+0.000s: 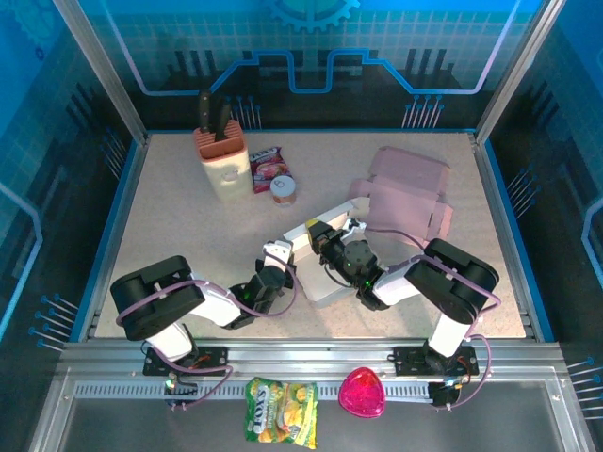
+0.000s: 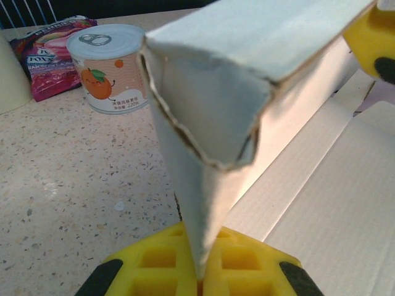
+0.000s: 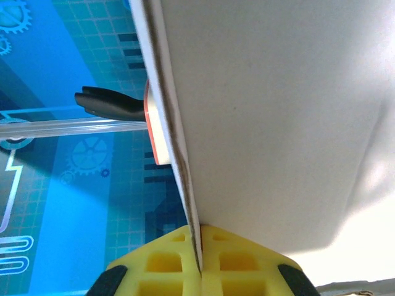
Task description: Fold the paper box
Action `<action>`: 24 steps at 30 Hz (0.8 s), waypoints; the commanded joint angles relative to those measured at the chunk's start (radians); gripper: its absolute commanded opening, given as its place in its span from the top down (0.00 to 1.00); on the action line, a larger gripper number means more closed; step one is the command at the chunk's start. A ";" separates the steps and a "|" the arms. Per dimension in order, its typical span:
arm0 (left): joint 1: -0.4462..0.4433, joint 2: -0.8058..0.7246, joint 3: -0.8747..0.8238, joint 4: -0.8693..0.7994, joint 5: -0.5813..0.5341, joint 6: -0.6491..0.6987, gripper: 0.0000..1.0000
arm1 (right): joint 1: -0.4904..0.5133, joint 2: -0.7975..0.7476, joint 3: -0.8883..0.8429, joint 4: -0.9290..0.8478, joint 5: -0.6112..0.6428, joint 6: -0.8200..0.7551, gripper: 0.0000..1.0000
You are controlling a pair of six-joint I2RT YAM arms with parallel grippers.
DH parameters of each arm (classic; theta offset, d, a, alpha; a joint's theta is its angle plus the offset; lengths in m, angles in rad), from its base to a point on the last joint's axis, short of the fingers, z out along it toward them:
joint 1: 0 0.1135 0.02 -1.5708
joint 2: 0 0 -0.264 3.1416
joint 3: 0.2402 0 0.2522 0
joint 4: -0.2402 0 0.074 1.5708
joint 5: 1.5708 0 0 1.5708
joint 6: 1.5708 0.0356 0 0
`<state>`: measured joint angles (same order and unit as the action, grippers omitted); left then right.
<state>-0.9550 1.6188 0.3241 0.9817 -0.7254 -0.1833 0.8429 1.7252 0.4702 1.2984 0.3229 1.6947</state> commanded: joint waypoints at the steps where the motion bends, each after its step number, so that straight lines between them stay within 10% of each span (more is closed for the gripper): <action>1: -0.013 -0.006 0.024 0.181 0.078 0.015 0.95 | 0.047 -0.006 -0.016 -0.093 -0.054 0.022 1.00; 9: -0.005 -0.061 -0.002 0.203 0.128 0.070 0.85 | 0.051 -0.043 -0.016 -0.163 -0.048 0.022 1.00; 15: 0.067 -0.171 -0.008 0.045 0.382 0.043 0.76 | 0.038 -0.049 -0.024 -0.164 -0.057 0.024 1.00; 24: 0.100 -0.230 -0.042 0.000 0.385 0.027 0.74 | 0.027 -0.064 -0.025 -0.174 -0.063 0.017 1.00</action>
<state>-0.8566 1.4345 0.2722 0.8982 -0.4053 -0.1547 0.8444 1.6707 0.4633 1.2026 0.3176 1.7130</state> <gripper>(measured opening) 0.264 0.063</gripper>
